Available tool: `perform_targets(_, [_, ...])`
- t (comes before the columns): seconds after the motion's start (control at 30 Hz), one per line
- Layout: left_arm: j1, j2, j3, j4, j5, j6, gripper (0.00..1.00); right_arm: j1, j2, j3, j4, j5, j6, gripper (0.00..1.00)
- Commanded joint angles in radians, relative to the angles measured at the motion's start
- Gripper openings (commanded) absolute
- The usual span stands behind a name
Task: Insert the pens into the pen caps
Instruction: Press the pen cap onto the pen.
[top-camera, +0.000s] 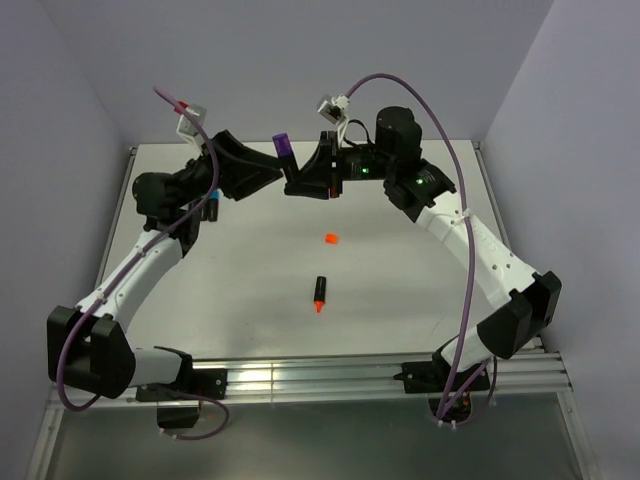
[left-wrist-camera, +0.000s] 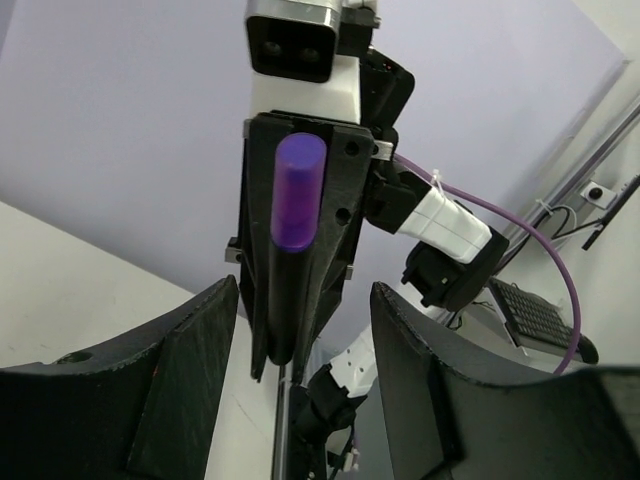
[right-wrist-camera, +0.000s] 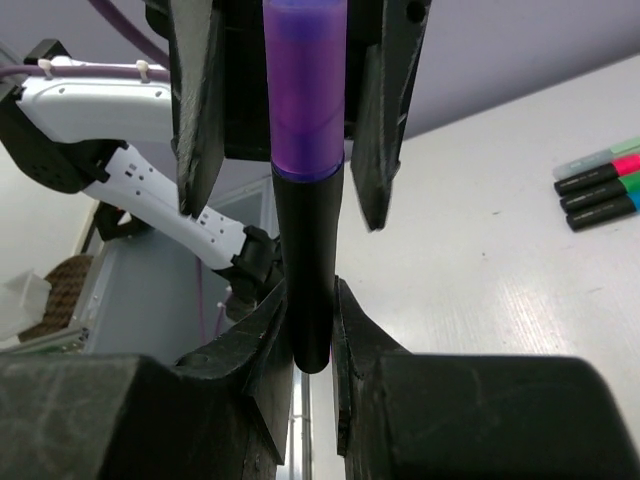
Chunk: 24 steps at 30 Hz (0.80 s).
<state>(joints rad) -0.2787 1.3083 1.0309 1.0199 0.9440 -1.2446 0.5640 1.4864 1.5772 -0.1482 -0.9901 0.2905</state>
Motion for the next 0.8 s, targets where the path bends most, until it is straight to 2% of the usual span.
perform_targets(0.0, [-0.025,0.008,0.029,0.043,-0.013,0.007,0.6,0.01,-0.028,-0.016,0.105,-0.025,0.068,0.0])
perform_targets(0.2, [-0.053,0.029,0.046,0.049,-0.013,0.002,0.47,0.014,-0.018,-0.029,0.142,-0.025,0.101,0.0])
perform_targets(0.3, [-0.062,0.039,0.044,0.054,-0.017,-0.003,0.36,0.017,-0.018,-0.037,0.145,-0.031,0.105,0.0])
perform_targets(0.4, [-0.059,0.046,0.052,0.037,-0.024,0.002,0.15,0.02,-0.021,-0.051,0.145,-0.033,0.107,0.0])
perform_targets(0.5, [-0.051,0.051,0.064,-0.003,-0.027,0.004,0.0,0.02,-0.026,-0.066,0.145,-0.033,0.105,0.0])
perform_targets(0.6, [-0.043,0.049,0.075,-0.061,-0.025,0.031,0.01,0.02,-0.026,-0.075,0.145,-0.025,0.108,0.01])
perform_targets(0.63, [-0.031,0.046,0.08,-0.12,-0.013,0.042,0.0,0.019,-0.029,-0.083,0.145,-0.018,0.11,0.2])
perform_targets(0.7, [-0.013,0.04,0.099,-0.211,0.004,0.103,0.0,0.008,-0.038,-0.097,0.136,-0.01,0.102,0.42])
perform_targets(0.73, [0.016,0.036,0.109,-0.277,0.012,0.14,0.0,0.001,-0.043,-0.109,0.128,-0.004,0.101,0.6])
perform_targets(0.77, [0.033,0.031,0.138,-0.466,0.016,0.246,0.01,-0.009,-0.054,-0.117,0.104,0.002,0.089,0.69])
